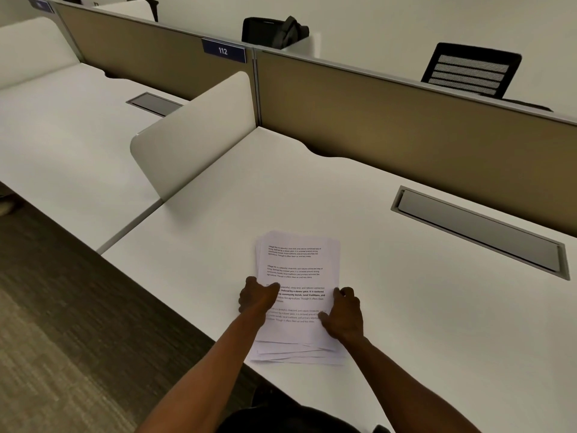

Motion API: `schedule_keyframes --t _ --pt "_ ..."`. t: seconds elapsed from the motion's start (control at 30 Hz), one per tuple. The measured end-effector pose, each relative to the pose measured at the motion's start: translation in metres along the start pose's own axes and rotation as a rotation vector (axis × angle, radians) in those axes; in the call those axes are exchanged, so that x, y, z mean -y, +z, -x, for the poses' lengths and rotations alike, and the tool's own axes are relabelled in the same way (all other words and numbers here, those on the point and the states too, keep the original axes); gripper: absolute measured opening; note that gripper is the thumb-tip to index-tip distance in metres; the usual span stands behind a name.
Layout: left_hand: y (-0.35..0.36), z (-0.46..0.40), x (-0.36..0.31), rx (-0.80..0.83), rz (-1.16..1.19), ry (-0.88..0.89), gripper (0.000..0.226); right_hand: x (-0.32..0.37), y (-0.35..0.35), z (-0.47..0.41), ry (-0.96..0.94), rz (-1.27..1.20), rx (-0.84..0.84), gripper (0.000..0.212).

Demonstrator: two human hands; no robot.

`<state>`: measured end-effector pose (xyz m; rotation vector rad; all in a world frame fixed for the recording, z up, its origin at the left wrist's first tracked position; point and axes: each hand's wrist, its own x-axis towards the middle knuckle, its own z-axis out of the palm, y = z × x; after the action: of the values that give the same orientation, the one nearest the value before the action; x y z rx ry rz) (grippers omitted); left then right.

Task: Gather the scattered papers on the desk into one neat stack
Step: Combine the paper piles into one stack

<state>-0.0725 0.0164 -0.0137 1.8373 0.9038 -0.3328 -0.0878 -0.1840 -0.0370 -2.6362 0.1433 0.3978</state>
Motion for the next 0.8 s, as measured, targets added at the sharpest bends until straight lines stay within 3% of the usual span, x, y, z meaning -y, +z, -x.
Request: schedule_keyframes --t 0.1,0.23,0.3,0.4,0.57,0.67,0.8 --pt "-0.004 -0.01 -0.002 0.058 0.109 -0.077 0.075 -0.002 0.0 -0.001 -0.002 0.001 0.004 0.069" --pt "-0.009 -0.018 -0.007 0.154 0.295 -0.151 0.05 -0.004 -0.001 -0.003 -0.008 -0.003 0.017 0.07" --pt "-0.009 -0.015 -0.007 0.166 0.278 -0.114 0.045 -0.004 -0.001 -0.003 -0.007 -0.009 0.021 0.071" --pt "-0.004 -0.011 -0.004 0.09 0.191 -0.008 0.056 -0.005 -0.001 -0.003 -0.005 -0.019 0.017 0.07" --pt "-0.004 -0.01 -0.004 0.006 0.172 -0.018 0.069 -0.005 -0.001 -0.003 0.0 -0.024 0.023 0.072" --pt "-0.008 -0.016 -0.008 0.112 0.191 -0.038 0.074 -0.007 -0.001 -0.002 -0.01 -0.016 0.03 0.077" --pt "-0.011 -0.013 -0.01 0.275 0.294 0.099 0.043 -0.012 -0.007 -0.004 -0.028 -0.038 0.076 0.087"
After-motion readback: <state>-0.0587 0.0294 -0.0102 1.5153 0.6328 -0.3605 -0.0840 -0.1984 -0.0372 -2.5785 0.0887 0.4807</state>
